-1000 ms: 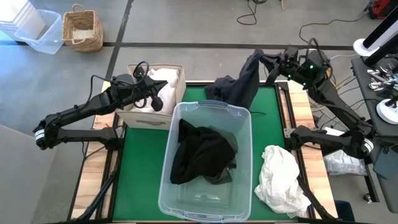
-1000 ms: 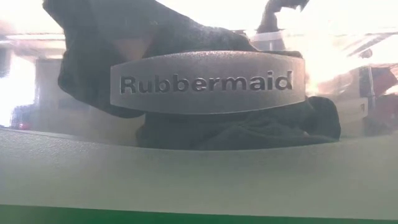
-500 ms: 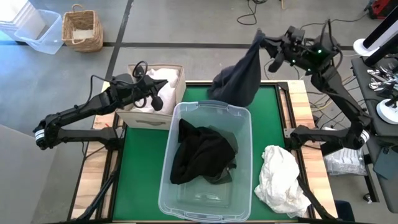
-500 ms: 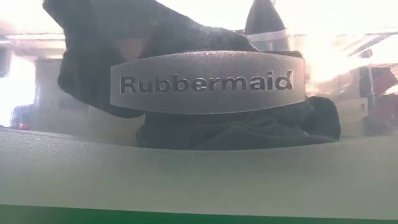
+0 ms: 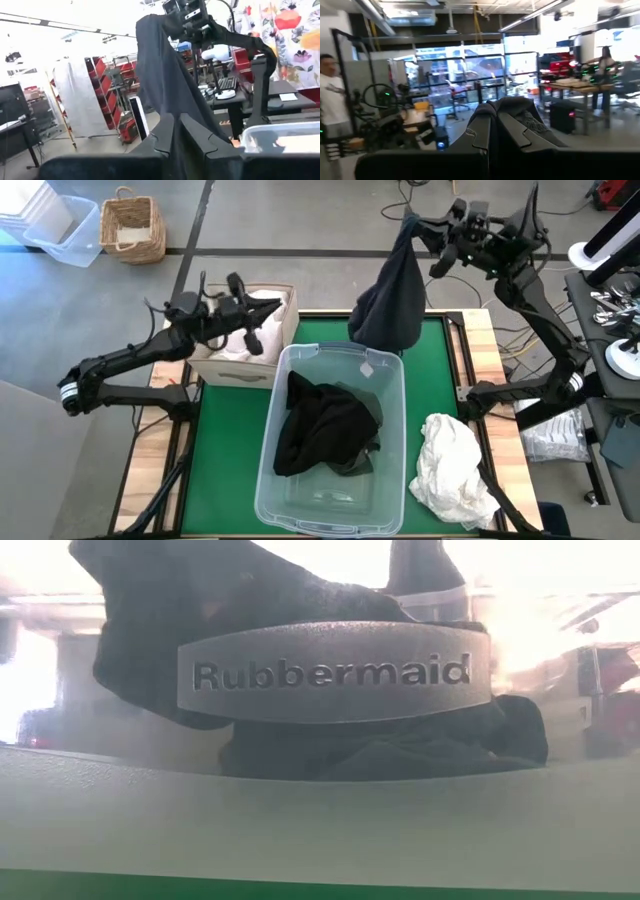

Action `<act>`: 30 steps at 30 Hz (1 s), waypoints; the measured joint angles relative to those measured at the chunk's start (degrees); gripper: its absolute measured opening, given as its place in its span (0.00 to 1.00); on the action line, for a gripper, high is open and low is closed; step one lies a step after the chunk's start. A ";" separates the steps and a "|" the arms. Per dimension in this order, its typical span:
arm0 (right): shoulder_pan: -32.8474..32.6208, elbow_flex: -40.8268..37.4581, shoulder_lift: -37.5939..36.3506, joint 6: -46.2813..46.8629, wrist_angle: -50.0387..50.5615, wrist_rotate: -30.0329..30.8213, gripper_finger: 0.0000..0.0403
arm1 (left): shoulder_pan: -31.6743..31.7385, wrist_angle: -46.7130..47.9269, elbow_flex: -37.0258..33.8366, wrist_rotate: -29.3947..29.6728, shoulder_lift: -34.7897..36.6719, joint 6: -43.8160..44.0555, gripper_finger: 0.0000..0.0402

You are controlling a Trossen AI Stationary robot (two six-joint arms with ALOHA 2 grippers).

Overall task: Sort clothes
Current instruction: Put the black shorts into the transparent bin

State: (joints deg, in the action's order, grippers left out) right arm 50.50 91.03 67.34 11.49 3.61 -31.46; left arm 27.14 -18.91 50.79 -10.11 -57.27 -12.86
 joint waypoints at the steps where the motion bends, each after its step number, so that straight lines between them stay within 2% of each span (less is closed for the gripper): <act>1: 0.00 0.40 0.77 1.05 -0.80 -0.62 0.02 | 0.02 0.64 1.50 0.00 -1.25 -0.04 0.04; 6: -0.15 1.37 3.91 6.77 -7.24 -4.73 0.02 | 0.09 7.08 11.27 -0.17 -9.20 -1.57 0.19; 8: -0.58 1.50 4.84 8.11 -9.43 -5.08 0.02 | 0.06 10.88 15.86 -2.60 -12.59 -1.49 0.26; 11: -1.40 1.50 5.73 8.25 -11.01 -5.25 0.02 | 0.11 16.82 23.30 -5.74 -17.26 -2.21 0.37; 18: -4.75 1.50 7.00 8.12 -13.57 -6.65 0.02 | 0.13 27.06 37.99 -7.03 -28.12 -5.95 0.59; 22: -7.27 1.50 7.55 7.98 -14.13 -6.78 0.02 | 0.11 27.77 43.03 -11.45 -32.65 -6.40 0.63; 30: -11.03 1.50 7.86 7.85 -15.08 -8.03 0.02 | 0.13 30.97 51.22 -9.88 -40.05 -4.53 0.64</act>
State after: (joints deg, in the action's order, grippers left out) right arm 39.47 92.53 75.20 19.34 -11.47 -39.49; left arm 27.27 12.06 102.01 -19.99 -97.32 -17.39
